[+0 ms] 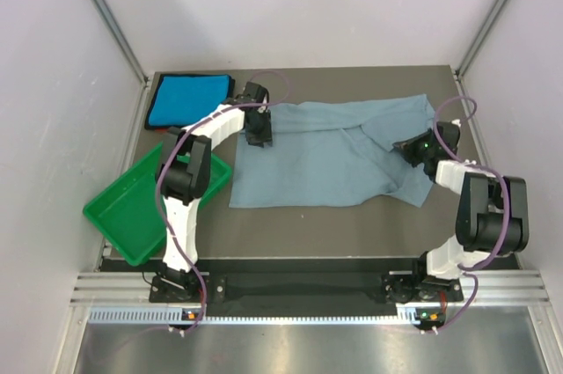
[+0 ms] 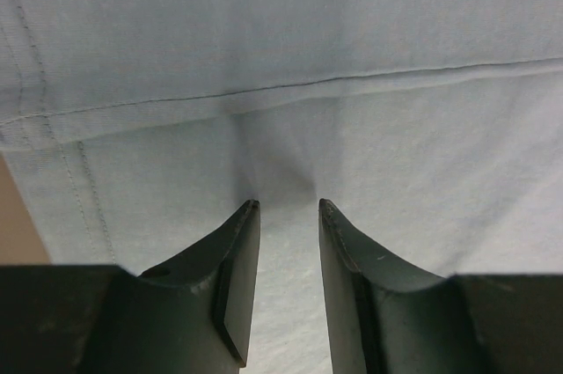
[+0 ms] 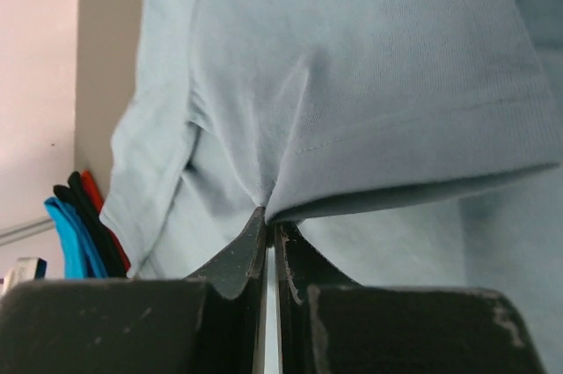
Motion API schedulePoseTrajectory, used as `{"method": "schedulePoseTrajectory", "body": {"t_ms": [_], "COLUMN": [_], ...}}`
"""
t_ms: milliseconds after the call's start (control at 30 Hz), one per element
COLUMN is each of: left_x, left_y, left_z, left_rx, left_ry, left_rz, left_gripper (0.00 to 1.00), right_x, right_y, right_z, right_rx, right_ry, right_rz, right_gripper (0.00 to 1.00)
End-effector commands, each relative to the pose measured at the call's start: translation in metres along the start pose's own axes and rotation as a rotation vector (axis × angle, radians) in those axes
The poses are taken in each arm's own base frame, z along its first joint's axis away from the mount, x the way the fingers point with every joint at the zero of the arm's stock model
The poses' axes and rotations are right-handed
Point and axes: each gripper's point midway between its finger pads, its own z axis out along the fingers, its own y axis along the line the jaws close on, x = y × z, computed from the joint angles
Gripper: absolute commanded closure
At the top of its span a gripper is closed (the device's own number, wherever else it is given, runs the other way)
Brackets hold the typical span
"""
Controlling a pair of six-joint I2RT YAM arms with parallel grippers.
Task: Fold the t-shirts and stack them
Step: Fold the tshirt
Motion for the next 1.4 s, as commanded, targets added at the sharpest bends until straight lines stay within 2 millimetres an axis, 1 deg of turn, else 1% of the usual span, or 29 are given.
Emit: {"method": "schedulePoseTrajectory", "body": {"t_ms": [0, 100, 133, 200, 233, 267, 300, 333, 400, 533, 667, 733, 767, 800, 833, 867, 933, 967, 1000, 1033, 1067, 1100, 1133, 1167, 1200, 1233, 1267, 1333, 1367], "left_x": [-0.021, -0.022, -0.026, -0.025, -0.031, -0.031, -0.034, -0.035, -0.035, -0.038, -0.044, -0.055, -0.059, -0.068, -0.072, -0.075, -0.085, -0.086, -0.092, -0.093, -0.094, -0.099, -0.098, -0.098, -0.101, -0.102, -0.1, -0.106, -0.104], "left_y": [-0.008, 0.001, 0.001, 0.003, 0.0, 0.0, 0.0, -0.001, -0.001, 0.0, 0.012, 0.013, 0.012, 0.011, 0.01, 0.009, 0.004, 0.005, 0.0, -0.001, -0.002, -0.003, -0.01, -0.011, -0.013, -0.014, -0.013, -0.011, -0.009], "left_z": [-0.022, -0.013, -0.013, -0.007, -0.009, -0.008, -0.008, -0.009, -0.009, -0.009, -0.007, -0.013, -0.015, -0.018, -0.018, -0.019, -0.021, -0.016, -0.018, -0.016, -0.012, -0.011, -0.009, -0.004, -0.002, -0.001, 0.008, 0.01, 0.016], "left_rx": [0.002, -0.035, -0.037, -0.045, -0.039, -0.041, -0.039, -0.039, -0.039, -0.041, -0.1, -0.105, -0.102, -0.093, -0.088, -0.083, -0.055, -0.05, -0.033, -0.027, -0.025, -0.022, 0.018, 0.027, 0.034, 0.04, 0.036, 0.034, 0.031], "left_ry": [-0.068, -0.072, -0.069, -0.053, -0.065, -0.061, -0.067, -0.071, -0.071, -0.07, -0.073, -0.096, -0.109, -0.136, -0.151, -0.16, -0.18, -0.176, -0.185, -0.188, -0.19, -0.202, -0.19, -0.188, -0.193, -0.192, -0.182, -0.192, -0.185], "left_rz": [0.016, 0.019, 0.014, 0.008, 0.006, 0.006, 0.002, 0.0, -0.001, 0.0, 0.009, 0.018, 0.022, 0.028, 0.03, 0.033, 0.027, 0.025, 0.027, 0.029, 0.029, 0.029, 0.032, 0.036, 0.037, 0.039, 0.04, 0.037, 0.033], "left_gripper": [0.62, 0.61, 0.62, 0.62, 0.62, 0.62, 0.62, 0.62, 0.62, 0.61, 0.62, 0.62, 0.61, 0.61, 0.61, 0.61, 0.61, 0.61, 0.61, 0.61, 0.61, 0.61, 0.61, 0.61, 0.61, 0.61, 0.61, 0.61, 0.61], "right_x": [-0.003, -0.007, -0.004, -0.006, -0.007, -0.001, -0.005, 0.004, 0.007, 0.015, 0.018, 0.016, 0.014, 0.01, 0.01, 0.006, 0.002, -0.005, -0.009, -0.015, -0.032, -0.039, -0.045, -0.063, -0.078, -0.073, -0.086, -0.099, -0.11], "right_y": [0.02, 0.03, 0.027, 0.035, 0.035, 0.039, 0.038, 0.038, 0.036, 0.021, 0.018, 0.031, 0.035, 0.045, 0.047, 0.047, 0.059, 0.059, 0.06, 0.065, 0.061, 0.066, 0.078, 0.076, 0.094, 0.088, 0.085, 0.085, 0.083], "right_z": [-0.014, -0.023, -0.025, -0.033, -0.038, -0.04, -0.042, -0.042, -0.043, -0.037, -0.031, -0.034, -0.036, -0.041, -0.042, -0.045, -0.049, -0.05, -0.05, -0.051, -0.051, -0.05, -0.042, -0.039, -0.037, -0.02, -0.014, 0.004, 0.009], "right_rx": [-0.057, -0.065, -0.052, -0.061, -0.062, -0.073, -0.066, -0.062, -0.039, 0.011, 0.036, 0.034, 0.04, 0.053, 0.073, 0.094, 0.097, 0.094, 0.091, 0.073, 0.072, 0.037, -0.028, -0.041, -0.105, -0.13, -0.127, -0.134, -0.136], "right_ry": [-0.046, -0.102, -0.108, -0.16, -0.194, -0.185, -0.217, -0.211, -0.236, -0.243, -0.214, -0.196, -0.186, -0.17, -0.15, -0.14, -0.107, -0.105, -0.095, -0.097, -0.126, -0.128, -0.121, -0.138, -0.161, -0.081, -0.086, -0.071, -0.093], "right_rz": [0.014, 0.002, 0.006, 0.002, 0.001, 0.002, 0.009, 0.001, 0.004, 0.015, -0.023, -0.064, -0.087, -0.142, -0.173, -0.231, -0.289, -0.31, -0.355, -0.367, -0.397, -0.412, -0.427, -0.445, -0.471, -0.48, -0.504, -0.518, -0.519], "right_gripper": [1.0, 1.0, 1.0, 1.0, 1.0, 1.0, 1.0, 1.0, 1.0, 1.0, 0.87, 0.79, 0.69, 0.64, 0.6, 0.56, 0.54, 0.54, 0.54, 0.54, 0.54, 0.54, 0.54, 0.54, 0.54, 0.54, 0.54, 0.54, 0.54]}}
